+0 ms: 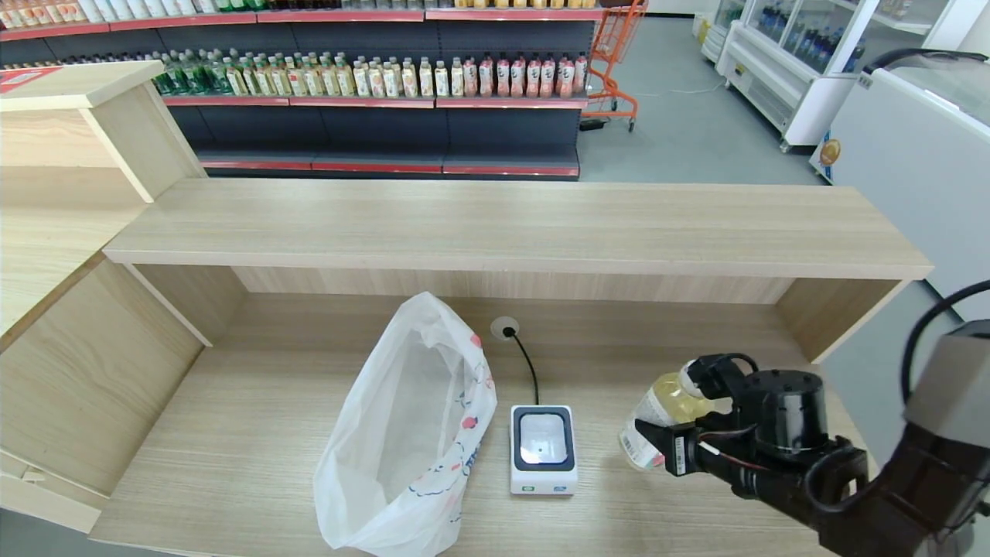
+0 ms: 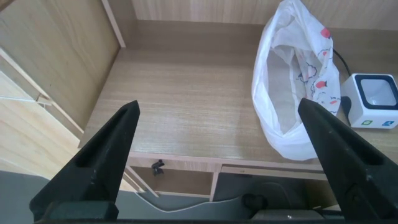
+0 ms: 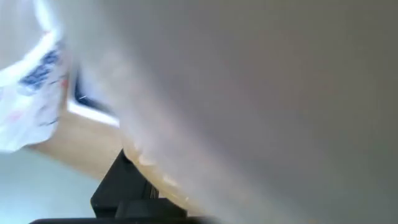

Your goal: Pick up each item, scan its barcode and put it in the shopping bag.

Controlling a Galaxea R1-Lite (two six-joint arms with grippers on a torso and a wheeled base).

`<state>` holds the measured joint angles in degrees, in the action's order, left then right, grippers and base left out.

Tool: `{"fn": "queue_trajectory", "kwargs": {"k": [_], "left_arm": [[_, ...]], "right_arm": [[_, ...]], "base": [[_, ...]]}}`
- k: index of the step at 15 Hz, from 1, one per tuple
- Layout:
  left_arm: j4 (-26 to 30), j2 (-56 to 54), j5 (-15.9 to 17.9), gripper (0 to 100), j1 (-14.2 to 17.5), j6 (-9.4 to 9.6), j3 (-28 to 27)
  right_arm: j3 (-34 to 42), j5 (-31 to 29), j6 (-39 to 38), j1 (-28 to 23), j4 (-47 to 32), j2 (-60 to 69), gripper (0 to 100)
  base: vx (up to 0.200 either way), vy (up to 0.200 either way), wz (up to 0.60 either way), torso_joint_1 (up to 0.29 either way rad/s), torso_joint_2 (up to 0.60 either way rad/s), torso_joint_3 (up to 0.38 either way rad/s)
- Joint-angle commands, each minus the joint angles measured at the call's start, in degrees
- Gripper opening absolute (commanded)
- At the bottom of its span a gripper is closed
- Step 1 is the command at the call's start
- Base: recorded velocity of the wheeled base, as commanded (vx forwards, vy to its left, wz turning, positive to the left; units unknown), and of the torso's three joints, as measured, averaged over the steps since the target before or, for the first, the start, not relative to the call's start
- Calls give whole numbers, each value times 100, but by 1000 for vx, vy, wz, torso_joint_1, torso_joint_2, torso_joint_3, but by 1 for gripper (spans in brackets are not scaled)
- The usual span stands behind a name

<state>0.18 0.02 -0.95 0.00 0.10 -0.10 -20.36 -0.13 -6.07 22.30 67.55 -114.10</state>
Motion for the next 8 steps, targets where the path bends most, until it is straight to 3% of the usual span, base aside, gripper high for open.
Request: {"fn": "queue_trajectory", "kwargs": {"k": [1, 4, 8], "left_arm": [[-1, -2, -2, 100, 0, -1, 1], [-1, -2, -2, 100, 0, -1, 1], [-1, -2, -2, 100, 0, -1, 1]], "right_arm": [[-197, 1754, -325, -560, -1921, 2305, 0], [-188, 3722, -553, -806, -2958, 3421, 0], [-223, 4733, -667, -621, -3608, 3913, 0]], "base": [[0, 0, 0, 0, 0, 0], [0, 0, 0, 0, 0, 0], [0, 0, 0, 0, 0, 0]]}}
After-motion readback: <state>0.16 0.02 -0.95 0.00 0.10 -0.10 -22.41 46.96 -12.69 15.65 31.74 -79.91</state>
